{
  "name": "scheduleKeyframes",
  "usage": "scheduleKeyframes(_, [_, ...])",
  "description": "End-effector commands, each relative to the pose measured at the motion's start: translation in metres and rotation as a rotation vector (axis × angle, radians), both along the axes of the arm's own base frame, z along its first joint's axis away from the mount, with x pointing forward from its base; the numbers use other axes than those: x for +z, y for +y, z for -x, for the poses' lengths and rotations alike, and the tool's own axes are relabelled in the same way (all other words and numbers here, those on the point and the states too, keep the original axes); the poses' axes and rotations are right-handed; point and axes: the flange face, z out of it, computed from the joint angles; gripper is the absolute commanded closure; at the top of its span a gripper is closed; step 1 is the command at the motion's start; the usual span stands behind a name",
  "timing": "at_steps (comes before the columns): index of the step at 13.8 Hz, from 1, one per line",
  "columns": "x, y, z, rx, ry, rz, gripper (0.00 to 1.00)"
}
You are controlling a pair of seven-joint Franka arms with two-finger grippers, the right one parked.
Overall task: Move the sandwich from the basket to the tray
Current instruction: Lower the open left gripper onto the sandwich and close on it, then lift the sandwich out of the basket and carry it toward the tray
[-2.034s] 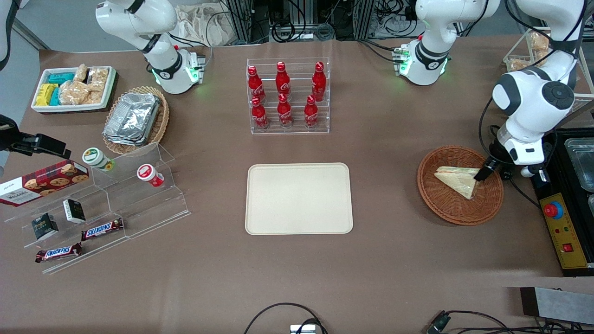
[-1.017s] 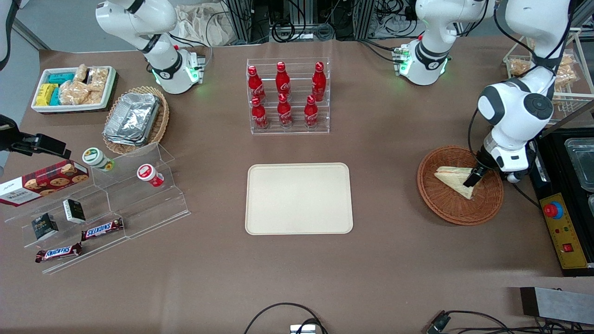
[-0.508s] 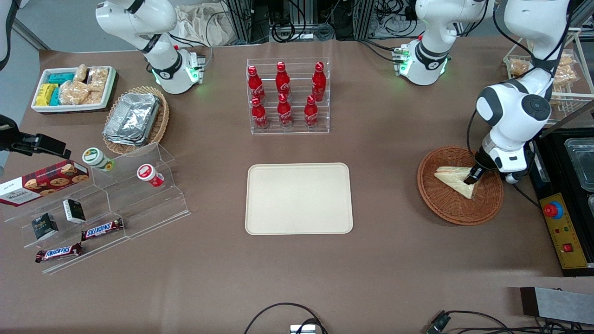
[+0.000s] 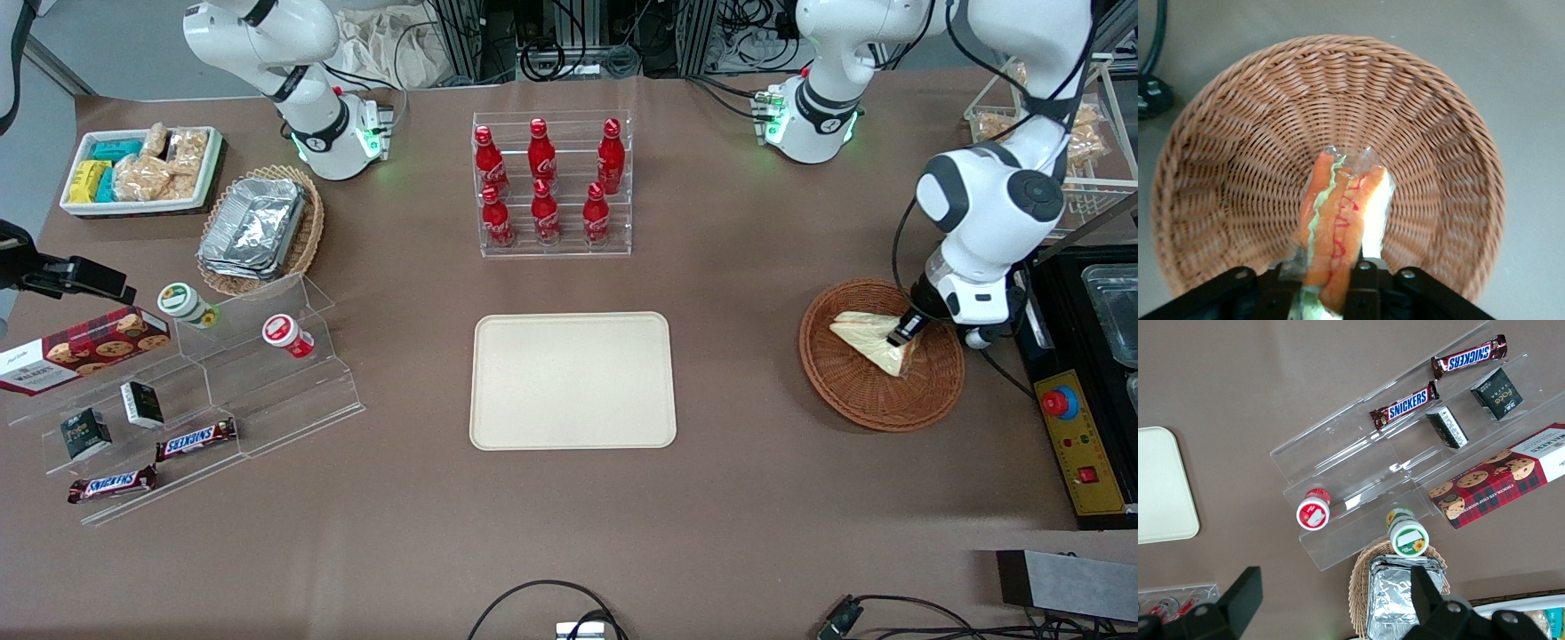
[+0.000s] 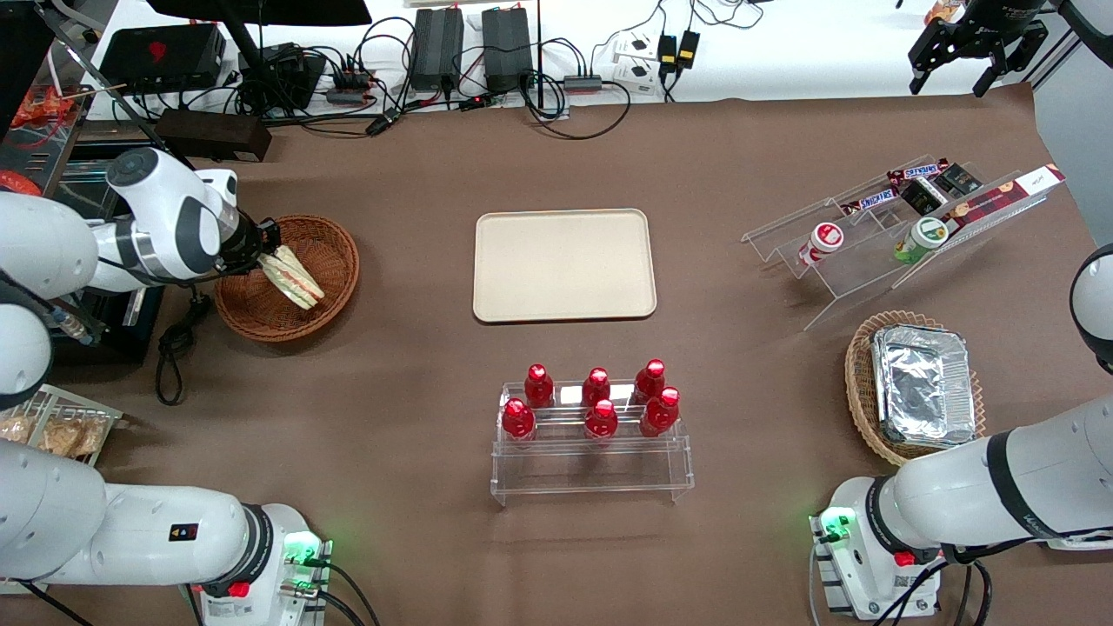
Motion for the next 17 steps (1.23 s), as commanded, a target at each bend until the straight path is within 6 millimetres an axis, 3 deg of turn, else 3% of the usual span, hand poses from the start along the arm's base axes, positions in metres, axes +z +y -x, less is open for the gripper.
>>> scheduleKeyframes(1, [0.053, -0.001, 0.013, -0.114, -0.005, -0.001, 1.0])
scheduleKeyframes(4, [0.087, -0.021, 0.014, -0.267, 0.029, -0.102, 1.0])
scheduleKeyframes(8, [0.148, -0.108, -0.012, -0.482, 0.073, -0.153, 1.0])
scheduleKeyframes(10, [0.167, -0.158, -0.024, -0.605, 0.09, -0.17, 1.0])
scheduleKeyframes(13, [0.178, -0.225, -0.038, -0.72, 0.091, -0.165, 1.0])
scheduleKeyframes(17, [0.17, -0.297, -0.055, -0.76, 0.068, -0.177, 1.0])
